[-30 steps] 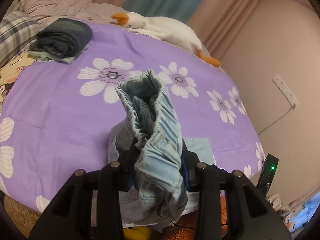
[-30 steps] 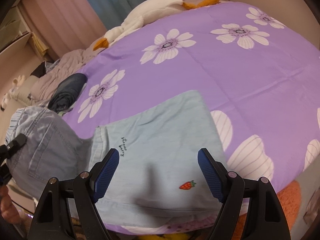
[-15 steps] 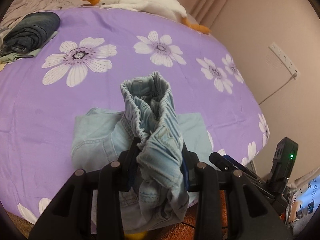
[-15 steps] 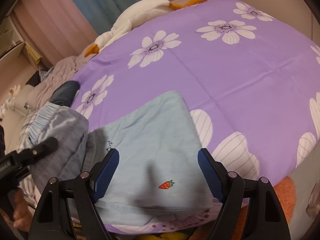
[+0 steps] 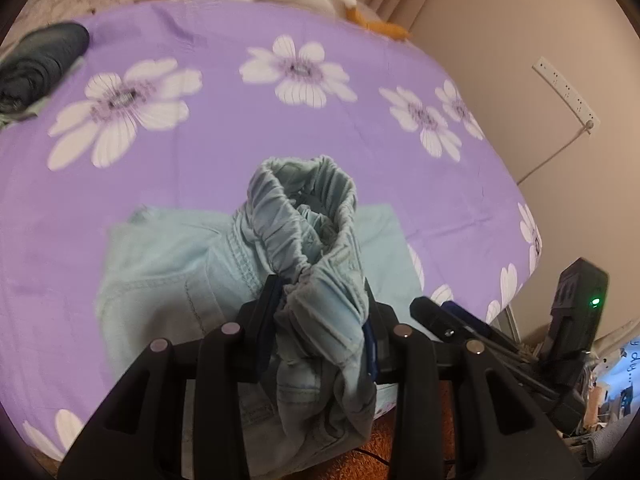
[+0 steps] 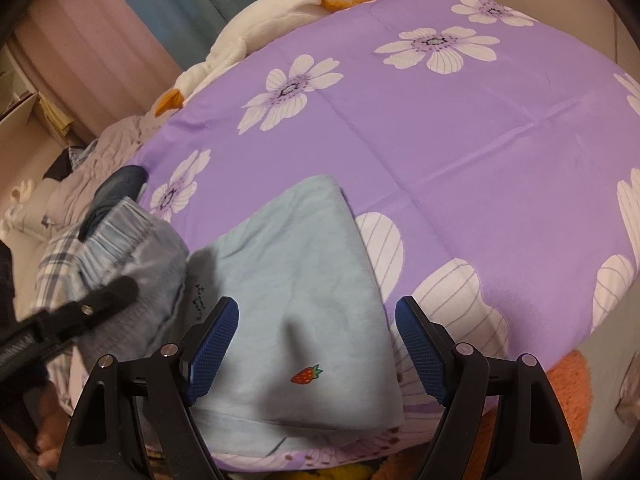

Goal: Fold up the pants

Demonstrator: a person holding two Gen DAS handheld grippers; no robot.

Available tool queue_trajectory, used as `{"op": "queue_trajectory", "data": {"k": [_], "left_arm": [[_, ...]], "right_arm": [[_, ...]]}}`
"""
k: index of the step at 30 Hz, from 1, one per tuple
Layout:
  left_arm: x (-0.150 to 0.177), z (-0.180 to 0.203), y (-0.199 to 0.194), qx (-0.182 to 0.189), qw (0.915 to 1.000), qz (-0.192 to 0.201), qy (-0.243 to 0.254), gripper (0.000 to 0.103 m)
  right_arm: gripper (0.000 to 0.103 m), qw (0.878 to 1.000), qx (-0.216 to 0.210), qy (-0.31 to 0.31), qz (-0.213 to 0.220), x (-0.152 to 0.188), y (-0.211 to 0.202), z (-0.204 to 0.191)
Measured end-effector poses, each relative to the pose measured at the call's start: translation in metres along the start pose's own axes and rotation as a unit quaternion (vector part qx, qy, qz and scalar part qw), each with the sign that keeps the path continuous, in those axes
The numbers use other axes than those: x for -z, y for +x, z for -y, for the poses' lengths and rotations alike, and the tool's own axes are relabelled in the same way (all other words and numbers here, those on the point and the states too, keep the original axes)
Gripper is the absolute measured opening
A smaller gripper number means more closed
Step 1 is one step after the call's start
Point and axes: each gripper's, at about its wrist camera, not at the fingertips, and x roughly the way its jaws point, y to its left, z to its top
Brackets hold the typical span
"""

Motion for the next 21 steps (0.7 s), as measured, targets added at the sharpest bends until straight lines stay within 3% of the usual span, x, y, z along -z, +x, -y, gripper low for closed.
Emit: {"op": "queue_trajectory", "data": {"k": [4,7,9,12,17,19,21], "left_arm": [[0.004,-0.005,0.020,0.018,0.9994,-0.026,-0.012,0.038],[0.008,-0.011,0.031,0.058,0.9967,-0.042,-0.039,0.059],[0.010,-0.013,0.029,0.084,0.9935,-0.050,-0.058,0.064],[0.011,-0.012,0.008,0.102,0.9926,-0.029,-0.058,0.084],[0.009,-0.028,-0.042,0.055,0.9964,0.046,-0.045,0.095],[0.012,-0.046,-0.058,0.002,0.9960,0.073,-0.053,0.096],[0.016,-0.064,-0.065,-0.047,0.9933,0.083,-0.065,0.096]], "right_arm": [[0.081,1.000,0.003,-0.001,-0.003,0.000,0.001,0.001],[0.081,1.000,0.005,-0.001,-0.005,0.000,0.002,0.003],[0.081,1.000,0.007,-0.002,-0.005,0.000,0.000,0.003],[0.081,1.000,0.007,-0.005,0.002,-0.001,-0.004,0.005],[0.081,1.000,-0.007,-0.005,0.021,-0.006,-0.014,0.006],[0.081,1.000,-0.020,-0.007,0.020,-0.008,-0.015,0.003],[0.091,0.999,-0.035,-0.015,0.014,-0.008,-0.015,-0.005]]}}
